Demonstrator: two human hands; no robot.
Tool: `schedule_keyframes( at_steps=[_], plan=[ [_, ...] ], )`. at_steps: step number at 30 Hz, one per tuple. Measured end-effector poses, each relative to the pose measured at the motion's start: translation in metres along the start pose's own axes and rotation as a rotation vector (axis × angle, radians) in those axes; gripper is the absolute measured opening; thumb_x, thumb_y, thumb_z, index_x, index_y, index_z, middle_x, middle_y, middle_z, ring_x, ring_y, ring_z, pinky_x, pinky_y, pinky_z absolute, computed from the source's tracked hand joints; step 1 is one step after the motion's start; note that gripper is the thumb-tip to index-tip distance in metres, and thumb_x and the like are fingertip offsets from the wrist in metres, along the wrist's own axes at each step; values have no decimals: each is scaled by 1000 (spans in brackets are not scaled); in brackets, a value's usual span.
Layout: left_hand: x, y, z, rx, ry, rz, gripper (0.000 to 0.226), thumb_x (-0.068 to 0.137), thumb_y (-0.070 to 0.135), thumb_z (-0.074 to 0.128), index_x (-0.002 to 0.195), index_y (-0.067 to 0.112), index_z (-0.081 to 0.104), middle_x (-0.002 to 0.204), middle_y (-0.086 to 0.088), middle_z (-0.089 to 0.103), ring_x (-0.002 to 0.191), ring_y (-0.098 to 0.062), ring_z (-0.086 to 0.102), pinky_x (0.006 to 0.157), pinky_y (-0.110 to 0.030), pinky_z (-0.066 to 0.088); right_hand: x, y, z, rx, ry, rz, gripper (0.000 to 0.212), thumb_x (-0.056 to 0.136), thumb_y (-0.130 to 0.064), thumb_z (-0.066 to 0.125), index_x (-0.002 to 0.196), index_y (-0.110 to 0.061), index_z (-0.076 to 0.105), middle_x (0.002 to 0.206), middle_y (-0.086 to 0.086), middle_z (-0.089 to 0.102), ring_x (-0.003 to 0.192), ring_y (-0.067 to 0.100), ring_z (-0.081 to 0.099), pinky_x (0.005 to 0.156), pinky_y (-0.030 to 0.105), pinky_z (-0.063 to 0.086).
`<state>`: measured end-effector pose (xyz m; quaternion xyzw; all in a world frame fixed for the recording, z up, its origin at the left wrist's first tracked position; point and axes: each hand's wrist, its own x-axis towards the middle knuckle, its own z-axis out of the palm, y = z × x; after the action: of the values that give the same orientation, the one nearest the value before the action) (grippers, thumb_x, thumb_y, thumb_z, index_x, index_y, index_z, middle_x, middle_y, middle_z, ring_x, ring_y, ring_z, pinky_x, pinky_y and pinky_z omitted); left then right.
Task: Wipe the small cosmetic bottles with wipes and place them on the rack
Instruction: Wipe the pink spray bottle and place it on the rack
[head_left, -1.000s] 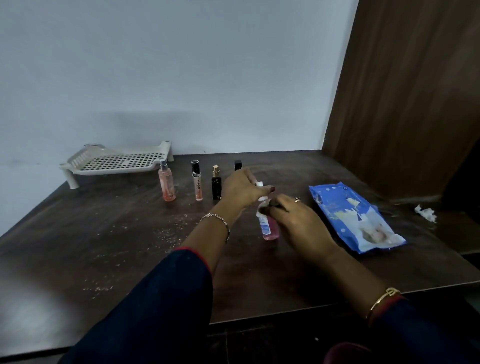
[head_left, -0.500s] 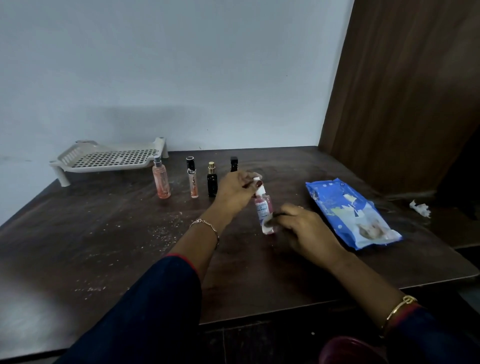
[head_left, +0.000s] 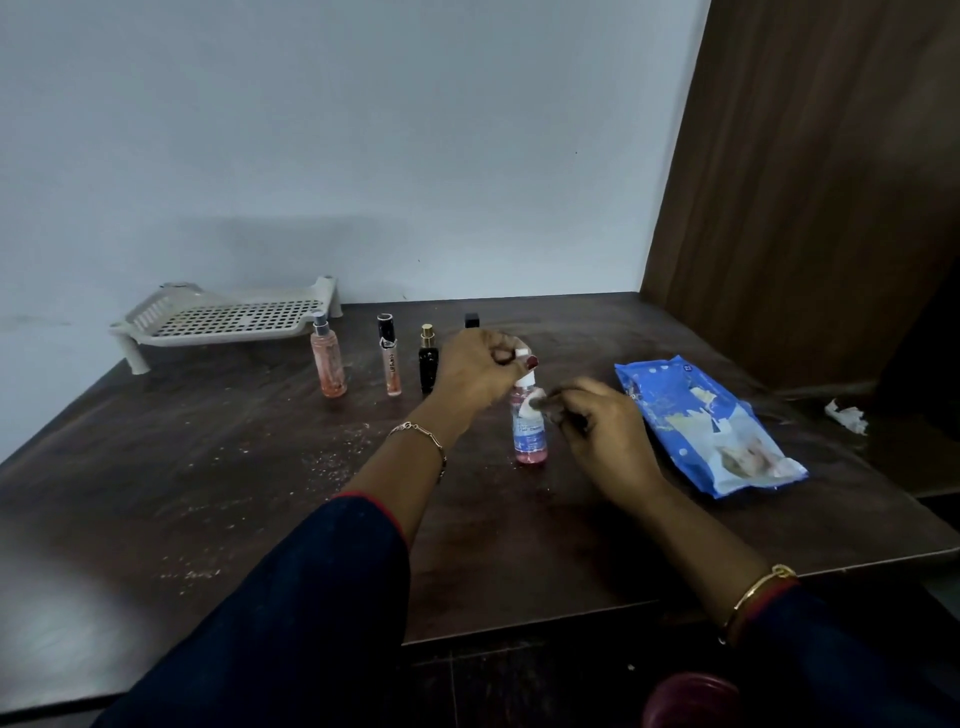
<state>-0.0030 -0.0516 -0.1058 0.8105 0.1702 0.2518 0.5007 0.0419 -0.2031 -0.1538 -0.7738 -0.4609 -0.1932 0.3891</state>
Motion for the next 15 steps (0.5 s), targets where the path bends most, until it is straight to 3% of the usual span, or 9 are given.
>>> schedule_keyframes(
  at_steps=[3,6,8,12,15],
  plan=[
    [0,2,0,15,4,19,19,78,13,73,94,5,70,88,-5,69,76,-8,60,73,-18,50,6,-17,0,-77,-51,-37,30,85,-22,47,100,-14,71,103,1,67,94,16,62,81,26,49],
    [2,0,-2,14,5,-11,21,78,14,73,97,5,69,95,-7,71,87,-13,64,84,-26,54,1,-18,-1,-300,-223,-152,43,83,-28,34,108,-16,67,109,2,64,97,24,61,76,35,53],
    [3,-1,-3,19,-6,-21,22,79,14,73,98,5,69,98,-8,71,90,-14,64,88,-27,53,-3,-10,-3,-300,-272,-156,39,85,-22,39,112,-16,66,113,3,63,99,26,62,77,40,55],
    [4,-2,-3,12,-4,-33,21,77,14,74,96,6,70,97,-9,71,89,-13,64,89,-30,53,-2,-3,-2,-149,-158,-74,30,81,-4,61,108,-15,69,111,0,65,102,17,62,88,24,47],
    [3,0,-2,29,-11,-16,20,77,15,74,95,6,71,94,-9,72,88,-14,64,87,-28,53,6,-14,2,-182,-55,-51,29,81,-7,55,104,-14,70,106,1,67,97,20,62,82,26,47]
  ],
)
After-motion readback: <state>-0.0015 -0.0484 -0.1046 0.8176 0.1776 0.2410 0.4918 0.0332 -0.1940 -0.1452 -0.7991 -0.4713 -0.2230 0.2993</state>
